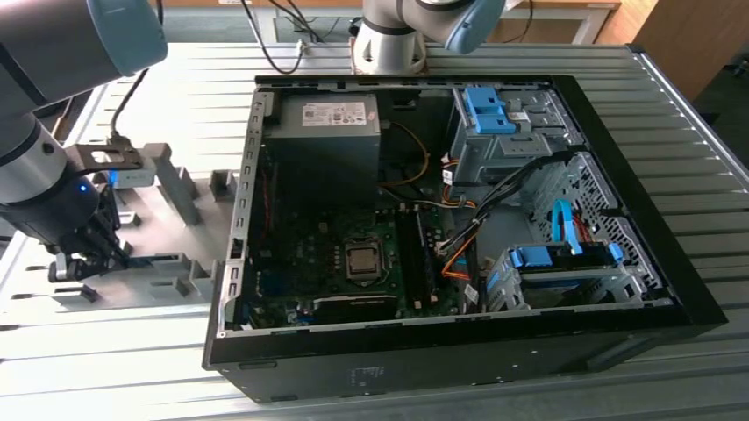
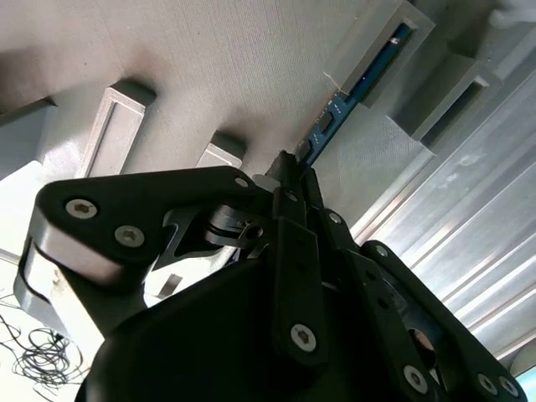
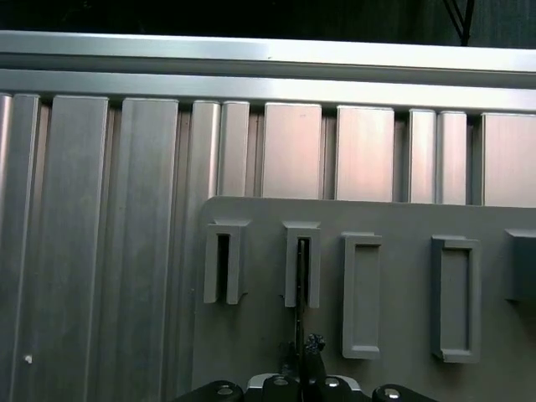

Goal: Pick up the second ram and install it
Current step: 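Pick up the second ram and move it above second insertion slot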

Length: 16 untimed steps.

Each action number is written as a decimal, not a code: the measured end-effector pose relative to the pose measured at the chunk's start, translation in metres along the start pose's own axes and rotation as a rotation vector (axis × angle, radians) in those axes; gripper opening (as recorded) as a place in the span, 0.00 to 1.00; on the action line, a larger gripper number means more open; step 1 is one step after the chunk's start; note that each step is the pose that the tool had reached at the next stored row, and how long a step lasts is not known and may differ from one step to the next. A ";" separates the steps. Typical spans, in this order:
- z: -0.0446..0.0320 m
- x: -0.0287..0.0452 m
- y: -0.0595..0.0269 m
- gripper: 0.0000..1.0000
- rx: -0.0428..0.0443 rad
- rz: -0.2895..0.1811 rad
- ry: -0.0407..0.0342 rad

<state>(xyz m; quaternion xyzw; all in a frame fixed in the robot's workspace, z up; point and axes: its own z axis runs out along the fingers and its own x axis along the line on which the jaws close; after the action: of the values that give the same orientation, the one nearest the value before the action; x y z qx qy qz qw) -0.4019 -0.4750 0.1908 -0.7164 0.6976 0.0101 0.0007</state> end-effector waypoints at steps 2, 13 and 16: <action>-0.0023 0.0000 0.0000 0.14 0.0000 0.000 0.0001; -0.0123 -0.0002 0.0002 0.14 0.0002 0.001 -0.0001; -0.0131 -0.0002 0.0002 0.14 0.0001 0.001 0.0000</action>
<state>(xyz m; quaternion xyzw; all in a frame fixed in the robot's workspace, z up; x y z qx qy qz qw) -0.4019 -0.4750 0.2039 -0.7161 0.6979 0.0100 0.0008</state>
